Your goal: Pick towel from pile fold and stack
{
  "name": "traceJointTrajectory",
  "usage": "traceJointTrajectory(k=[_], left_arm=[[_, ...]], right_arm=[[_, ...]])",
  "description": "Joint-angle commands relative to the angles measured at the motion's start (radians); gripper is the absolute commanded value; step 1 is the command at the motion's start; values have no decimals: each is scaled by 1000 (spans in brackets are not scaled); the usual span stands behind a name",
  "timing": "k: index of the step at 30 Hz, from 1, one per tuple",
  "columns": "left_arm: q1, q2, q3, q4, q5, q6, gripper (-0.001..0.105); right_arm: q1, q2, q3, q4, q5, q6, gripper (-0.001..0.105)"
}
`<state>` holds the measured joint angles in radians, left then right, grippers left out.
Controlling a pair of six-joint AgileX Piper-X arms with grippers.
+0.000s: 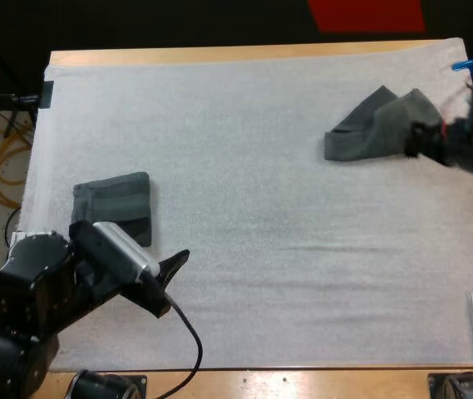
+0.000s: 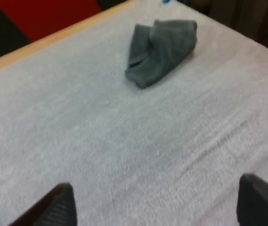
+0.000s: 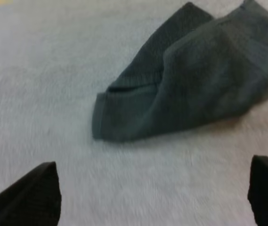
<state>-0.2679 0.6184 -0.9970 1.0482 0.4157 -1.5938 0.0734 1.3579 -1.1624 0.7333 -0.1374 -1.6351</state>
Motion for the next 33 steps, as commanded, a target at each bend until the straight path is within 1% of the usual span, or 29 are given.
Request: traceJointTrajectory(k=[1, 4, 9, 14, 16, 17, 20, 21, 22, 23, 26, 30, 33], left_arm=[[-5, 8, -7, 2, 7, 5, 67], [-5, 26, -7, 2, 7, 5, 67], [-5, 56, -7, 5, 7, 5, 67], [-5, 79, -7, 8, 9, 5, 67], [-5, 82, -7, 9, 9, 3, 67], [-5, 82, -7, 9, 9, 3, 67], [-5, 82, -7, 9, 9, 0, 67], [-5, 82, -7, 9, 9, -2, 67], [-5, 82, -7, 9, 9, -2, 67], [-5, 82, -7, 9, 9, -2, 67], [-5, 82, -7, 9, 9, -2, 67], [-5, 82, -7, 9, 9, -2, 67], [-5, 82, -7, 9, 9, -2, 67]], right_arm=[[3, 90, -27, -41, 3, 33, 78], [3, 236, -92, -77, 4, 88, 78], [3, 449, -200, -86, 5, 151, 78], [3, 602, -288, -93, 5, 207, 77], [3, 647, -317, -92, 5, 229, 71], [3, 661, -326, -88, 5, 240, 65], [3, 693, -352, -80, 5, 265, 32], [3, 695, -356, -80, 4, 262, 16], [3, 693, -359, -80, 1, 258, 3], [3, 689, -364, -79, -1, 248, 1], [5, 654, -380, -59, -2, 164, 1], [20, 525, -382, -28, 4, 37, 1], [34, 400, -382, -6, 5, -19, 1]])
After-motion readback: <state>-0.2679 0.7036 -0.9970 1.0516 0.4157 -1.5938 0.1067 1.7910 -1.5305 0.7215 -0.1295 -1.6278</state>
